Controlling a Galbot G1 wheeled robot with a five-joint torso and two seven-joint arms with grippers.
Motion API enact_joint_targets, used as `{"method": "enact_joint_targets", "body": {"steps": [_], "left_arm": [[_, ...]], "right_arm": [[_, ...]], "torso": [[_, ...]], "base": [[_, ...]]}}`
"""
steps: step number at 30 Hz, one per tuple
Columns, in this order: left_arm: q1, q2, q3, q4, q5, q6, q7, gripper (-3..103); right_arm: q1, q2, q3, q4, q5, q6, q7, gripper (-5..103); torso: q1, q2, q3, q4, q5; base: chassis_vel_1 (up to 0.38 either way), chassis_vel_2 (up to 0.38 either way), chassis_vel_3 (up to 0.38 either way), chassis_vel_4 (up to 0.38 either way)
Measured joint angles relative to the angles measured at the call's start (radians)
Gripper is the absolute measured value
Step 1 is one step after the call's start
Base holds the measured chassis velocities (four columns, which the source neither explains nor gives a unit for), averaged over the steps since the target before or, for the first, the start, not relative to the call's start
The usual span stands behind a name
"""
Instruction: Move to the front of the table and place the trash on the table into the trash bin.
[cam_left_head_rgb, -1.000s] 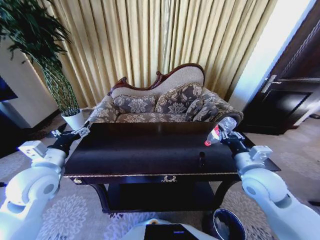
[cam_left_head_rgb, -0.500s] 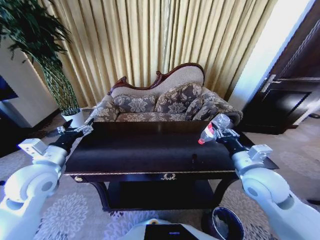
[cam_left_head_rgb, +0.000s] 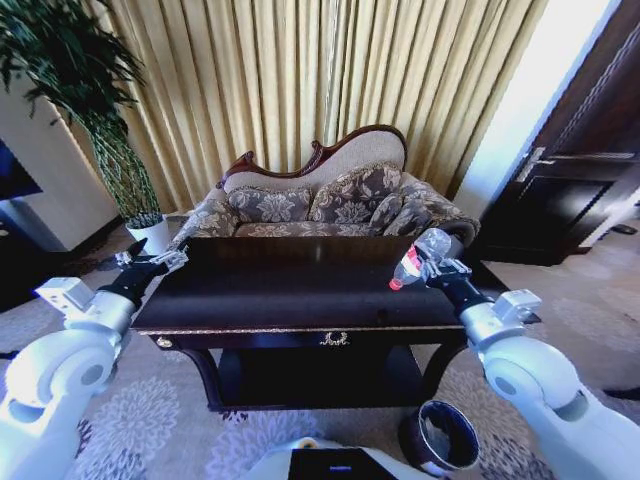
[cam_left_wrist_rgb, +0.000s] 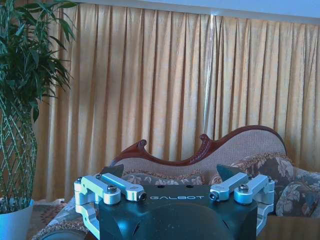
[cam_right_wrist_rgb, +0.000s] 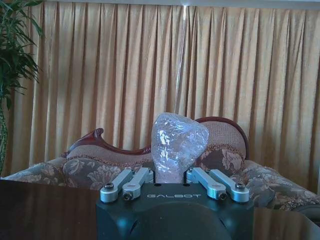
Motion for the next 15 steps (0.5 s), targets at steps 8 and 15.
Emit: {"method": "enact_joint_targets", "body": {"steps": [8,15], "left_arm": [[0.004,0.002,0.0,-0.004,0.0,0.002,0.0,100],[0.009,-0.003,0.0,-0.005,0.001,0.002,0.001,100]], "right_arm": [[-0.003,0.003,0.002,0.001,-0.002,0.0,0.001,24],[-0.011,0.011,0.008,0.001,-0.006,0.002,0.003,24]], "torso": [[0.0,0.0,0.0,0.0,0.0],[0.0,0.0,0.0,-0.0001,0.0001]], "base": [[0.057,-0.085,-0.071,0.061],[0.076,-0.1,-0.086,0.094]]}}
